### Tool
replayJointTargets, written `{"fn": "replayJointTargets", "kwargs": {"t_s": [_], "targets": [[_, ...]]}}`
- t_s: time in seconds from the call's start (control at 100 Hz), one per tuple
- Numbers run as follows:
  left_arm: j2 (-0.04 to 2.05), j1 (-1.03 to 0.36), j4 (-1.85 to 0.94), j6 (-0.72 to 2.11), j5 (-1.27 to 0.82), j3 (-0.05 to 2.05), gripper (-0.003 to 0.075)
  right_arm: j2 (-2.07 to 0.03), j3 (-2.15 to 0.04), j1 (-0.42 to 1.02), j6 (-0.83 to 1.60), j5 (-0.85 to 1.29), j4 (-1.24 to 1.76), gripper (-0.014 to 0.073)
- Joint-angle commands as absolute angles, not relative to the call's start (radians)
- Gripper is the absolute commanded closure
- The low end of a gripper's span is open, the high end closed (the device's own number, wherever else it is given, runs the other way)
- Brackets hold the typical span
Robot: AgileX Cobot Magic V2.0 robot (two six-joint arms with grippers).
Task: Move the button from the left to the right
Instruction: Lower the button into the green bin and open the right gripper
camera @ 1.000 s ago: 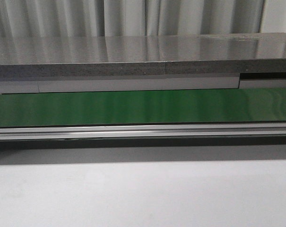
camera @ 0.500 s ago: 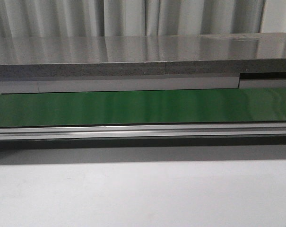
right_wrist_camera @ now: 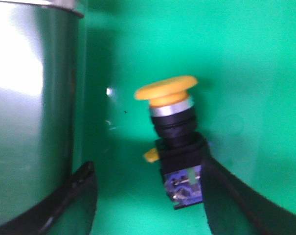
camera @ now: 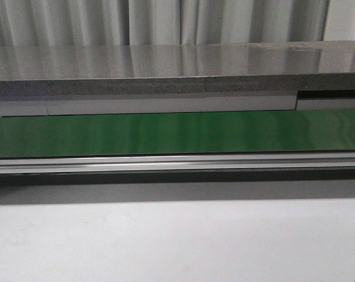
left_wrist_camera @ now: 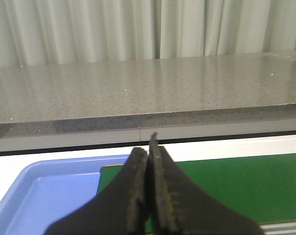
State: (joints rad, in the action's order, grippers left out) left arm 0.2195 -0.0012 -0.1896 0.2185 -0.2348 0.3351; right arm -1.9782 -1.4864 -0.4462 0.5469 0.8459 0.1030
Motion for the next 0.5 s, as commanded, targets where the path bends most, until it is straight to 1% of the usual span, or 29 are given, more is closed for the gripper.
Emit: {"fn": "replayJointTargets", "kwargs": {"t_s": [0.0,0.16,0.36,0.49], "targets": [[0.229,-0.009,-0.203,0.22,-0.155,0.362,0.074,-1.928,-1.522,-0.454,0.557,0.82,0.1,0.0117],[0.229,-0.009,-0.203,0.22,-0.155,0.362,0.074,-1.906,-1.524,-0.453,0.535,0.81,0.123,0.0117],[0.229,-0.009,-0.203,0.22,-0.153,0.362,0.074,-1.849,-1.526,-0.446,0.533,0.787,0.267,0.0118],[0.229,-0.009,-0.203,0.22,-0.153,0.362,0.074,-1.807,-1.526,-0.425,0.533,0.783,0.342,0.0151]]}}
